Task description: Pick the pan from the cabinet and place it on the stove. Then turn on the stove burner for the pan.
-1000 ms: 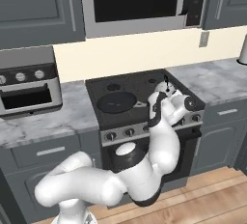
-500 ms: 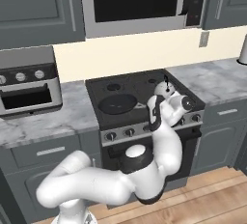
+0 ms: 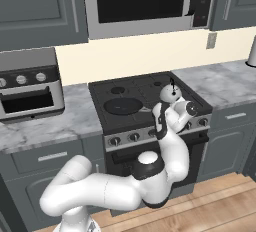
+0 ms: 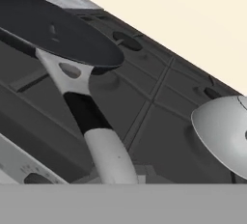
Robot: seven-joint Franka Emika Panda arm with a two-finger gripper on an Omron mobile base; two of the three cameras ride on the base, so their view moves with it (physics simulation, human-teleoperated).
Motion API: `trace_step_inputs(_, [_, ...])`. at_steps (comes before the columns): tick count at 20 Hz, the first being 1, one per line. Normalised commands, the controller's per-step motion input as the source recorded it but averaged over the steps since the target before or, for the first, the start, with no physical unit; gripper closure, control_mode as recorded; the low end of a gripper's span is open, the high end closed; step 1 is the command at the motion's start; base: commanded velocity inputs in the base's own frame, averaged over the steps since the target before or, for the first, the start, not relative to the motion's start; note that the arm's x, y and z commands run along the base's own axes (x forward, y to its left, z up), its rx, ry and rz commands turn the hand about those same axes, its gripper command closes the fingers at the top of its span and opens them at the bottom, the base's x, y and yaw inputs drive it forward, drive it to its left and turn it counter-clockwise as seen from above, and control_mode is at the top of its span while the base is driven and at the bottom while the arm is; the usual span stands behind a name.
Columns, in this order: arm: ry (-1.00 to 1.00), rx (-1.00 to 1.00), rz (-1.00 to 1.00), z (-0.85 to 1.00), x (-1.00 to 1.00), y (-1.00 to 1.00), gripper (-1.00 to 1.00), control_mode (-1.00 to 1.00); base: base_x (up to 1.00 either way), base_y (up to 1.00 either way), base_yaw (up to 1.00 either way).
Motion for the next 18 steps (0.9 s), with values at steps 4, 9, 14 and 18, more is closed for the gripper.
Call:
trace_step_inputs(4, [0.00,0.00,-0.02,-0.30,0.28,0.00,1.00,-1.00,0.00,0.00,0.00])
trace_step_inputs(9, [0.00,0.00,0.00,-0.07,0.08,0.00,1.00,-1.00,0.00,0.00,0.00])
trace_step_inputs(14, [0.00,0.00,0.00,0.02,0.00,0.01,-1.00,-1.00,0.00,0.00,0.00])
trace_step_inputs(18, [0.00,0.00,0.00,0.02,0.00,0.00,-1.00,-1.00,0.00,0.00,0.00])
